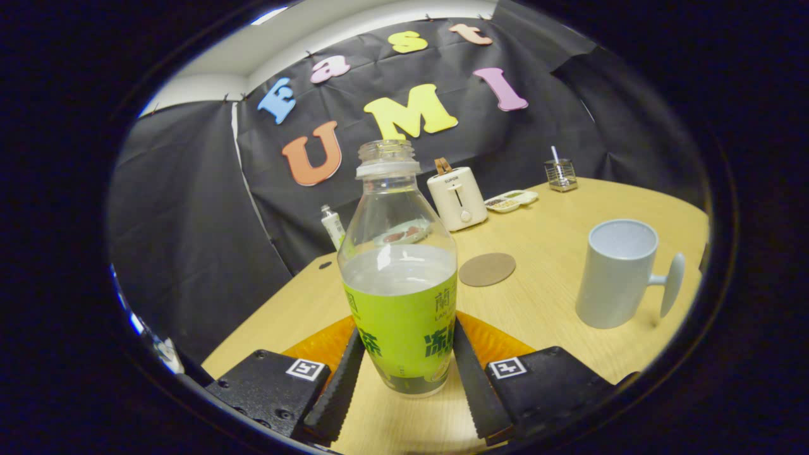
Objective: Take the bottle from table, then pour the juice into the cup, finally place the bottle on the coaster
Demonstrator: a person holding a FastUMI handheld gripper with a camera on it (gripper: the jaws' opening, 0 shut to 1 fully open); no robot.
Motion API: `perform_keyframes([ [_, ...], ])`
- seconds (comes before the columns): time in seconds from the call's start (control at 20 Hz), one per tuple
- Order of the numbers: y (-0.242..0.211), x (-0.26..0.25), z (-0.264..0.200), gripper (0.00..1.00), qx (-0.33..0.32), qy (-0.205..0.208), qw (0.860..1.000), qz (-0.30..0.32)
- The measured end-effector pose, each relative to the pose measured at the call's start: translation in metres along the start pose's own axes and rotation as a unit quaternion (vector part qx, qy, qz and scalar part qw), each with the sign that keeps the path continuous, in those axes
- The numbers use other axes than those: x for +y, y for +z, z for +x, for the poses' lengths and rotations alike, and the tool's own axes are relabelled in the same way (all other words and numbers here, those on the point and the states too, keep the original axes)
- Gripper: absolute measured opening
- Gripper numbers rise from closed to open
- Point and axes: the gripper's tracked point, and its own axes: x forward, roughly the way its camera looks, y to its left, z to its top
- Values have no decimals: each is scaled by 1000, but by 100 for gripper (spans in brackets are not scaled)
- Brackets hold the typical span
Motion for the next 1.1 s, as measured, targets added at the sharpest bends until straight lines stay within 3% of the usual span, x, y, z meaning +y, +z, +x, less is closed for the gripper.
perform_keyframes([
  [0.25, 27, 7, -6, 78, -24, 35, 993, 111],
  [0.4, 41, 15, -4, 78, -32, 57, 976, 206],
  [0.65, 51, 27, 0, 78, -29, 87, 931, 354],
  [0.85, 63, 29, -2, 77, -40, 94, 899, 425],
  [1.1, 84, 25, -9, 77, -59, 106, 850, 513],
])
